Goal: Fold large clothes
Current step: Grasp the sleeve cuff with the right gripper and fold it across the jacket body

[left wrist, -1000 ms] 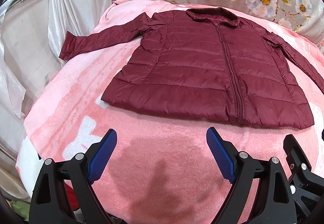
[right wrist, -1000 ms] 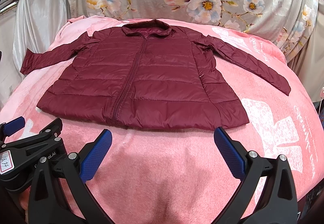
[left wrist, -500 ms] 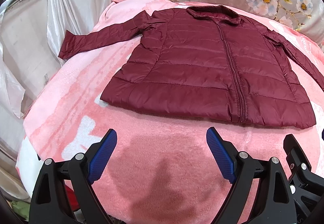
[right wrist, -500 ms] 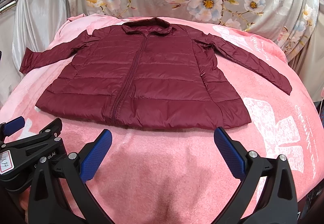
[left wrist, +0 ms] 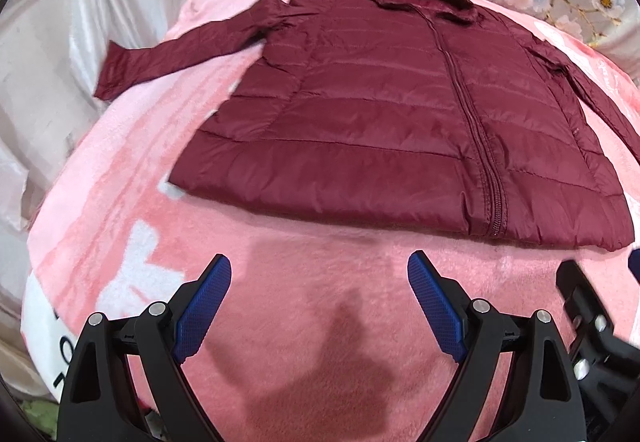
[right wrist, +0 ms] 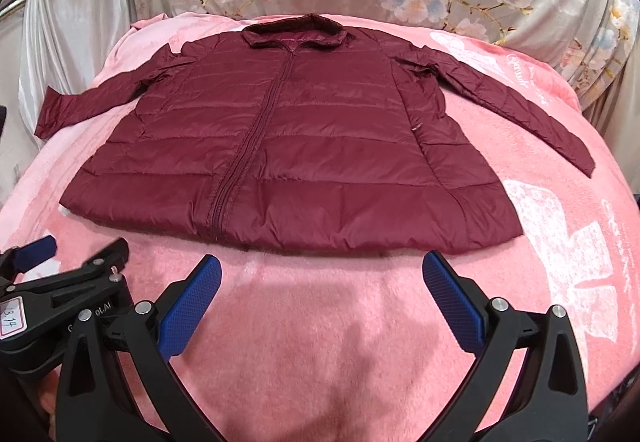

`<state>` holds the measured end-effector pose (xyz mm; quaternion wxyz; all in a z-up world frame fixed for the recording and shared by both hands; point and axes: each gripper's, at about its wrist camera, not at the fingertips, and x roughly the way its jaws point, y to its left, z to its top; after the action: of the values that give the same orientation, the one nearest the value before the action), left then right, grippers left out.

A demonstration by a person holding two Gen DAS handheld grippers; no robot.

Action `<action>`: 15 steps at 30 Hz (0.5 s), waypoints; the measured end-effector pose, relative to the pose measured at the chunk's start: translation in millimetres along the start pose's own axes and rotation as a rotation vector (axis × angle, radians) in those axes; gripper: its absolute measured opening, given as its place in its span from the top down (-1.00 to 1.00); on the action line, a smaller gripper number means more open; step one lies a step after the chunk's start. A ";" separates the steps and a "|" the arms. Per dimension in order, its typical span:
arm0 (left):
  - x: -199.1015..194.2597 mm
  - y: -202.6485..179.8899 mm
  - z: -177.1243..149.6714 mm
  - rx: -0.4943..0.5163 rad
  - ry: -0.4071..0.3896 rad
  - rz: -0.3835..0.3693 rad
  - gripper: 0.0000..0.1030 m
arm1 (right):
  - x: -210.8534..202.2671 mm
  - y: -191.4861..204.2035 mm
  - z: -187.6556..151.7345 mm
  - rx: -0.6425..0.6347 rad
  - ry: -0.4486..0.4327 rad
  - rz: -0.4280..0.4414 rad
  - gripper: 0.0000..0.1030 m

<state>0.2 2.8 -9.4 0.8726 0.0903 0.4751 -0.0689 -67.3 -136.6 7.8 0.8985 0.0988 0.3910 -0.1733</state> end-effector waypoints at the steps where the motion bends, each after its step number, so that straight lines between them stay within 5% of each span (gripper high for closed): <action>1: 2.8 0.2 2.9 0.002 0.003 -0.003 -0.70 | 3.1 -7.0 4.1 0.013 -0.009 -0.019 -0.91; 6: 15.1 15.4 23.0 -0.022 -0.019 0.046 -0.72 | 28.9 -93.4 41.0 0.194 -0.038 -0.135 -0.91; 13: 33.2 48.7 61.8 -0.123 -0.060 0.115 -0.72 | 90.3 -232.7 99.9 0.509 -0.025 -0.134 -0.90; 15: 36.8 55.0 72.8 -0.137 -0.072 0.119 -0.72 | 112.5 -266.6 112.7 0.585 -0.012 -0.128 -0.74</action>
<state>90.8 38.8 3.5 0.8957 0.0559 0.4410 0.0127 -24.3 -443.6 -10.2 0.8214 0.3277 0.3246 -0.3356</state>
